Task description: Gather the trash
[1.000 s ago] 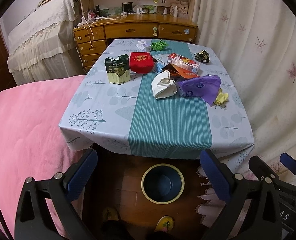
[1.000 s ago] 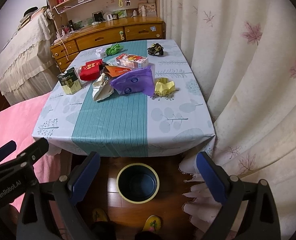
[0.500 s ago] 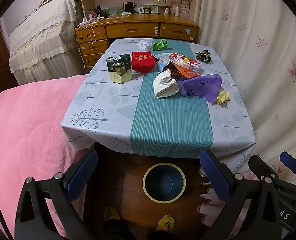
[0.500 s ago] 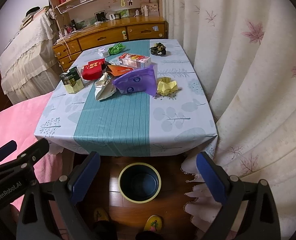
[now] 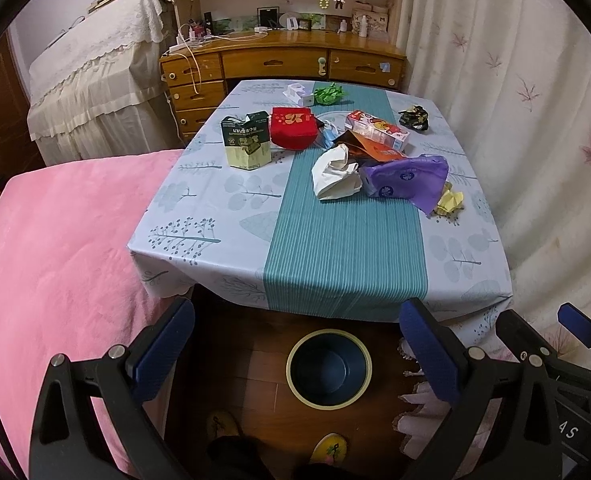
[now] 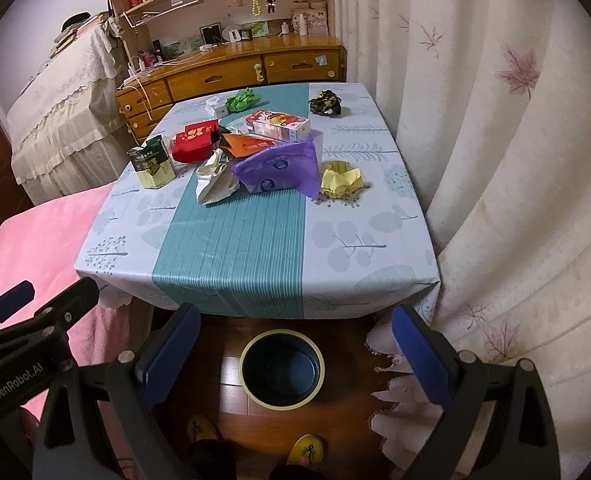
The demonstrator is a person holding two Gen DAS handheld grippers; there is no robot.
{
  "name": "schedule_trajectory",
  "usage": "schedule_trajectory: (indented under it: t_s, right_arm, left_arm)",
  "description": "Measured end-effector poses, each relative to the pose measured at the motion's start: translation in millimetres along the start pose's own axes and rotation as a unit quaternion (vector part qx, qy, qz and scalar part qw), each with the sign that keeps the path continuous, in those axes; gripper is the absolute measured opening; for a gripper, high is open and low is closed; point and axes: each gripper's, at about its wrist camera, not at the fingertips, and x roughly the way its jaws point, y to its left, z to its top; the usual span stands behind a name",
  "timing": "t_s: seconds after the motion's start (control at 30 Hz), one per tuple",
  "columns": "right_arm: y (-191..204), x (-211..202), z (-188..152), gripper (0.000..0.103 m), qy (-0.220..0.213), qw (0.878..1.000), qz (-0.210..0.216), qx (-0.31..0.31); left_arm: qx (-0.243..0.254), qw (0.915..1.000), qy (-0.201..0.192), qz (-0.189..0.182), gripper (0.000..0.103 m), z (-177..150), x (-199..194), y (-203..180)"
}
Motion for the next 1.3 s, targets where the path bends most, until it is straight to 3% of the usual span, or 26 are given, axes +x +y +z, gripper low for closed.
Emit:
schedule_trajectory:
  t_s: [0.5,0.8,1.1,1.3]
  right_arm:
    - [0.5,1.5,14.2,0.097,-0.006,1.000,0.018,-0.021]
    - [15.5,11.3,29.7,0.097,-0.010,0.999,0.031,-0.019]
    - [57.8,53.6,68.2,0.097,-0.005,1.000,0.020,0.006]
    - [106.1,103.3,110.7,0.087,0.015,1.000,0.011,0.025]
  left_arm:
    - [-0.022,0.9996,0.003,0.015,0.101,7.9,-5.4,0.9]
    - [-0.024,0.9996,-0.008,-0.009,0.101,22.9,-1.4,17.9]
    - [0.004,0.9994,-0.013,-0.031,0.101,74.6,44.3,58.7]
    - [0.017,0.9980,0.024,-0.056,0.101,141.6,110.1,114.1]
